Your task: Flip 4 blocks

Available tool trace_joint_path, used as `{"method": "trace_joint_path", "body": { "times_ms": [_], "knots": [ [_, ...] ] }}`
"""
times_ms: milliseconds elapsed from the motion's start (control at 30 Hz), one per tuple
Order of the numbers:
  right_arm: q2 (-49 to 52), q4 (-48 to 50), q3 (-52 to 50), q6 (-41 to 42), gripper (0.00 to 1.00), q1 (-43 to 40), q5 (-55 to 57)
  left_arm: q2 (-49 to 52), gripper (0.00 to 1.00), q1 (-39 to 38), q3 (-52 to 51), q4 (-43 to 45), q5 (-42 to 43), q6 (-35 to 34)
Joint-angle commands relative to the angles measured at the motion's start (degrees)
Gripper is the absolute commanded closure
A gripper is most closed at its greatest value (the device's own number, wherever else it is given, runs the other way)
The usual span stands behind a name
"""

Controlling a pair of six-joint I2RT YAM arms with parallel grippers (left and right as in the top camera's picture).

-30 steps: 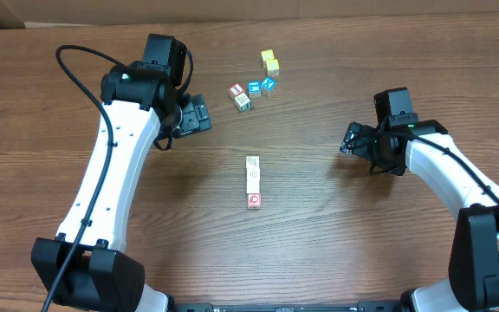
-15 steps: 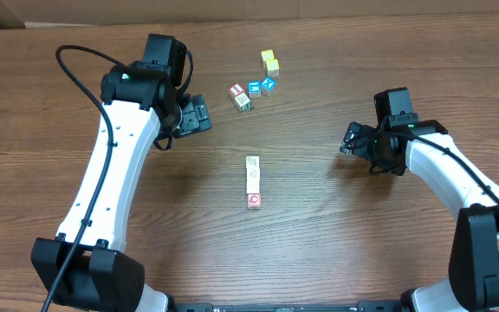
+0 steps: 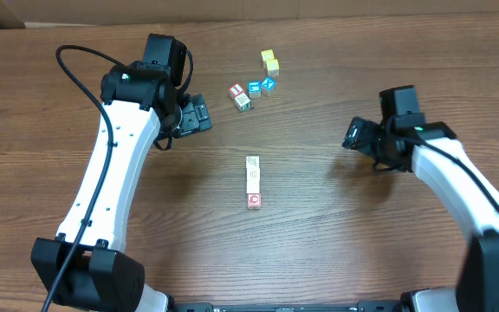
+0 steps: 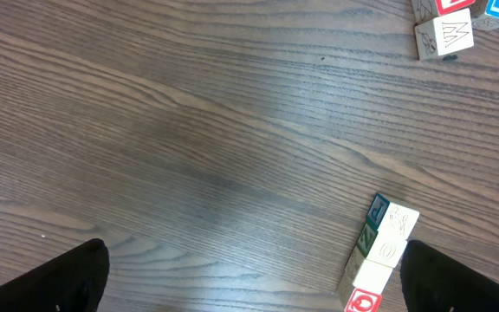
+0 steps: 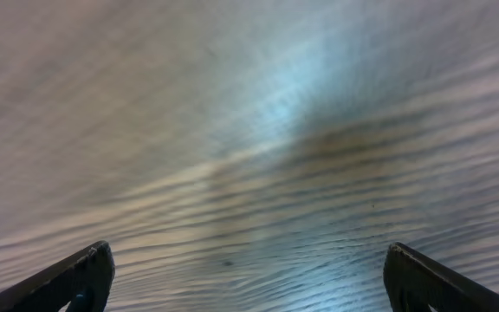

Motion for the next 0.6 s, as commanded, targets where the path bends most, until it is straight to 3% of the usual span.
{"method": "trace_joint_path", "body": {
  "times_ms": [0,233,567],
  "knots": [
    [-12.87,0.37,0.92,-0.42,0.00,-0.11,0.37,0.57,0.00,0.37,0.17,0.22,-1.14,-0.35],
    [-32.94,0.33,0.87,-0.44,0.00,-0.02,9.79,0.57,0.00,0.37,0.17,0.22,-1.14,-0.33],
    [-57.55,-8.79,0.57,-0.55,0.00,0.44,10.49,0.57,0.00,0.37,0.17,0.22,-1.14,-0.33]
  ]
}}
